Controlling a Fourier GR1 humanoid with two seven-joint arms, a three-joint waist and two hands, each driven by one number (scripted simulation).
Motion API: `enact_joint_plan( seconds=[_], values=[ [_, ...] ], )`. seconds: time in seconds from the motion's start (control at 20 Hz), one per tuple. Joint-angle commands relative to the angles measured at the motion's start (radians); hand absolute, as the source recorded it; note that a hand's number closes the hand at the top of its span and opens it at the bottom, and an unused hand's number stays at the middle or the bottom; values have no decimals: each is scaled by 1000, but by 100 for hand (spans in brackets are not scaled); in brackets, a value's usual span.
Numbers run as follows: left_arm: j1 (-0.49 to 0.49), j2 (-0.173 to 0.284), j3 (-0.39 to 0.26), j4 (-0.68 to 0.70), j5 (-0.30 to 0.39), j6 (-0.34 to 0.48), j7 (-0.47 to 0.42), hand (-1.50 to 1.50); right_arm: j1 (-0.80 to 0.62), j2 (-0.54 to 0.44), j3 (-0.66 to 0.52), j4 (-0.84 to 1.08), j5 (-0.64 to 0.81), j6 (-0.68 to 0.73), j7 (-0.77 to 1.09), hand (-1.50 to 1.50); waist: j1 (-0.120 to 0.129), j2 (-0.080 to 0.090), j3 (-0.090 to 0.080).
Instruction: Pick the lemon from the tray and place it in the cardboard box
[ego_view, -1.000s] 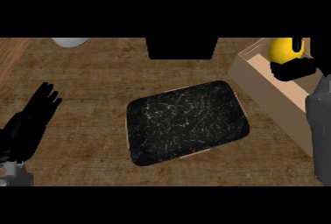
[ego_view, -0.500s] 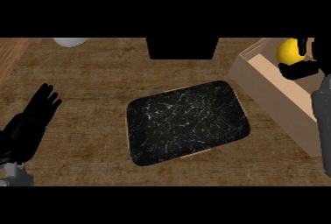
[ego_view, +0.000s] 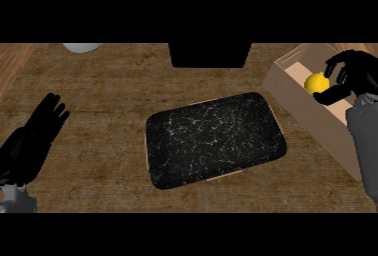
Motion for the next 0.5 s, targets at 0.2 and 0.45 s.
enact_joint_plan(
  seconds=[0.2,0.45],
  values=[
    [-34,-26,-15,23,-24,29,2,0,-22,-9,-42,172,-91,-46,-168,-150,-8,-2,0],
    [67,10,18,-22,19,-41,-12,0,50,47,-183,93,-244,-204,-272,-150,-3,-4,1]
  ],
)
